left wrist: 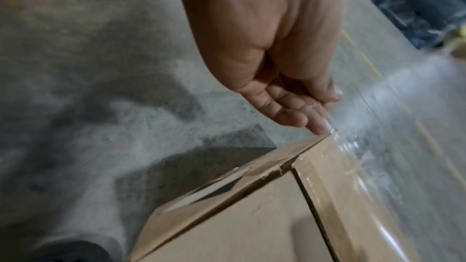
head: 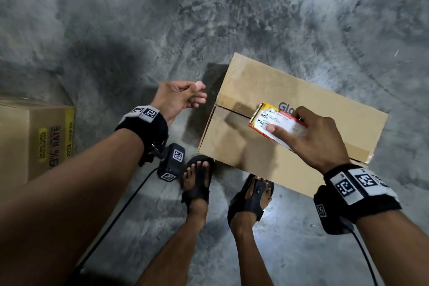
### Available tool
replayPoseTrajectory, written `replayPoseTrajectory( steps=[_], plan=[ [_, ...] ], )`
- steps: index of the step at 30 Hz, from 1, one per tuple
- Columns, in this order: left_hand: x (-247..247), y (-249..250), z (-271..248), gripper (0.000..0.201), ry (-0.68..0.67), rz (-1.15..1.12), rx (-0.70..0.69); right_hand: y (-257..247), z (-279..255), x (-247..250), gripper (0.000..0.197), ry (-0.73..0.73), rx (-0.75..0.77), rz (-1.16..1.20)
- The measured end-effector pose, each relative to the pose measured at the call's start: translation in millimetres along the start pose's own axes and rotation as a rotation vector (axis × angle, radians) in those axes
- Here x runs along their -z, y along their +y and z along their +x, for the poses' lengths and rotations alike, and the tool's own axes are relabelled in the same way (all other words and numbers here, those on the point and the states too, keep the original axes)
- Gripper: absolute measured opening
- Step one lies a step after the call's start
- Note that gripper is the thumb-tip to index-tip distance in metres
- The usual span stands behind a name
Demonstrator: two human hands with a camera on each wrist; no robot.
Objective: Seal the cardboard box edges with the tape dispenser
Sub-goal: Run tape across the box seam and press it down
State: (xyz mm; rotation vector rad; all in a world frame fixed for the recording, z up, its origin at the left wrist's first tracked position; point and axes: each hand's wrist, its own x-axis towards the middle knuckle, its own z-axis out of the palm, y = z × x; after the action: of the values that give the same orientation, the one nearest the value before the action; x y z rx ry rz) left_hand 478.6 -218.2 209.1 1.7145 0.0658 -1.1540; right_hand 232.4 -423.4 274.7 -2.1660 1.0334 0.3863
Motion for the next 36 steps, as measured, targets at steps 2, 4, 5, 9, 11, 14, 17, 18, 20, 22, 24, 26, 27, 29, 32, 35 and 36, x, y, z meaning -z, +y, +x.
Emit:
replayPoseTrajectory(
  steps=[2, 4, 5, 9, 11, 14, 17, 18, 20, 22, 24, 26, 27, 29, 32, 35, 36],
  plan=[
    [-7, -7, 6, 0.013, 0.035, -0.001, -0.006, 3, 9, -7, 0.063, 0.004, -0.009, -0.041],
    [-8, -17, 12, 0.013, 0.059, -0.005, -0.003, 6, 18, -11, 0.062, -0.017, -0.027, -0.069],
    [-7, -23, 15, 0.014, 0.068, -0.009, 0.000, 8, 22, -13, 0.061, -0.031, -0.030, -0.083],
    [-7, -44, 23, 0.016, 0.105, -0.033, 0.021, 10, 31, -25, 0.063, -0.079, -0.035, -0.120],
    [-8, -51, 29, 0.015, 0.121, -0.047, 0.028, 10, 34, -29, 0.065, -0.087, -0.049, -0.128],
    [-10, -58, 38, 0.016, 0.151, -0.060, 0.036, 11, 40, -35, 0.065, -0.084, -0.069, -0.147],
    [-14, -66, 47, 0.021, 0.193, -0.063, 0.050, 11, 44, -40, 0.061, -0.107, -0.081, -0.191],
    [-17, -68, 50, 0.023, 0.213, -0.055, 0.053, 11, 45, -41, 0.060, -0.107, -0.077, -0.202],
    [-24, -75, 55, 0.023, 0.239, -0.034, 0.057, 11, 46, -43, 0.060, -0.105, -0.072, -0.220],
    [-34, -80, 59, 0.019, 0.252, -0.001, 0.042, 11, 48, -45, 0.059, -0.104, -0.071, -0.239],
    [-47, -84, 60, 0.021, 0.298, 0.070, 0.033, 9, 51, -46, 0.058, -0.105, -0.065, -0.253],
    [-56, -85, 61, 0.045, 0.376, 0.238, 0.112, 7, 53, -47, 0.058, -0.101, -0.060, -0.256],
    [-57, -84, 58, 0.065, 0.402, 0.339, 0.202, 6, 54, -48, 0.058, -0.100, -0.058, -0.254],
    [-55, -79, 52, 0.084, 0.405, 0.490, 0.328, 5, 54, -48, 0.059, -0.091, -0.058, -0.251],
    [-59, -65, 41, 0.062, 0.388, 0.505, 0.191, 5, 51, -48, 0.060, -0.088, -0.074, -0.265],
    [-61, -59, 30, 0.079, 0.131, 0.386, 0.230, 3, 50, -49, 0.062, -0.098, -0.081, -0.282],
    [-58, -56, 26, 0.087, 0.021, 0.344, 0.280, 2, 50, -49, 0.063, -0.102, -0.082, -0.282]
  ],
)
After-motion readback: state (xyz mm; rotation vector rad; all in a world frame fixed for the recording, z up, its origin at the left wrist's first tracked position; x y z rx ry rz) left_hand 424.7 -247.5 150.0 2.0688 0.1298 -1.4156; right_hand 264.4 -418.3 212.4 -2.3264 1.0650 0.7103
